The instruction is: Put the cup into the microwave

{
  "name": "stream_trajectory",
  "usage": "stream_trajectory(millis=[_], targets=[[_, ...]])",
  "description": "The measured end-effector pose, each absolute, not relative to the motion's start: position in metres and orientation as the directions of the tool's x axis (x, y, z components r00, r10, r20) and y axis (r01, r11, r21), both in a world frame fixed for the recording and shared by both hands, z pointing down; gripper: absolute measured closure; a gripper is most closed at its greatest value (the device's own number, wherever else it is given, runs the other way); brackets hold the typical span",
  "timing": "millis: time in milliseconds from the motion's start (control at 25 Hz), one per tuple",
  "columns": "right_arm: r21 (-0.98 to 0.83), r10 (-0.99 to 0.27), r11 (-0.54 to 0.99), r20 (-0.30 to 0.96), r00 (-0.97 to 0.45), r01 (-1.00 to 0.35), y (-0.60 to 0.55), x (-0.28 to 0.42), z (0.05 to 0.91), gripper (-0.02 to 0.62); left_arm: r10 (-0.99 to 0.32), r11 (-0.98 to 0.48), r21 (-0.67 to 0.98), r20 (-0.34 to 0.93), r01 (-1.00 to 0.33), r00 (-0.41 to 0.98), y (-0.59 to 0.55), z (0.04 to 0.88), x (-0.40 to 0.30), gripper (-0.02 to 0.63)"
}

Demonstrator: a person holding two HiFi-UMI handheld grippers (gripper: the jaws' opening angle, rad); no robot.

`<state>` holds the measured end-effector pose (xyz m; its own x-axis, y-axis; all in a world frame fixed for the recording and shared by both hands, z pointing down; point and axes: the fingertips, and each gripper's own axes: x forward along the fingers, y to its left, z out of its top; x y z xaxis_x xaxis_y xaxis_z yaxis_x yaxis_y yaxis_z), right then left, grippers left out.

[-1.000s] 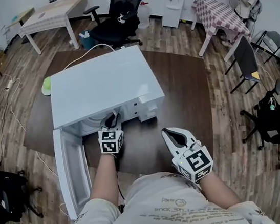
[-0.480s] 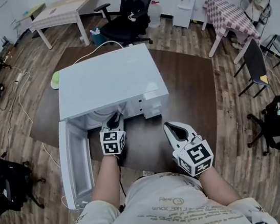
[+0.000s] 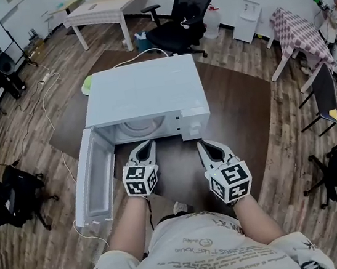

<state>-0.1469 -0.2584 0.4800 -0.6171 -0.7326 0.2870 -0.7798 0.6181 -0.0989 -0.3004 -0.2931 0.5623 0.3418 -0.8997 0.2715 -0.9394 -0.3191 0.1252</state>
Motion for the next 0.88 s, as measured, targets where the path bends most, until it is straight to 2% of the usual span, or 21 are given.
stream_trajectory(millis=[160,400,880], targets=[[-0.117,-0.711,0.649,0.258,-0.654,-0.751,-0.257,-0.153,0.472,0.58,-0.919,-0.258,0.135,0.272,-0.957,0.286,-0.269,0.539,-0.296,0.592],[-0.126,-0.663,0.704,0.237,-0.711,-0.699,-0.242,-0.166,0.472,0.58,-0.946,-0.168,0.032,0.274,-0.985,0.17,-0.228,0.505,-0.289,0.592],[-0.125,-0.627,0.743,0.215,-0.748,-0.658,-0.222,-0.167,0.472,0.581,-0.975,-0.082,0.014,0.207,-0.997,0.083,-0.182,0.485,-0.26,0.592]])
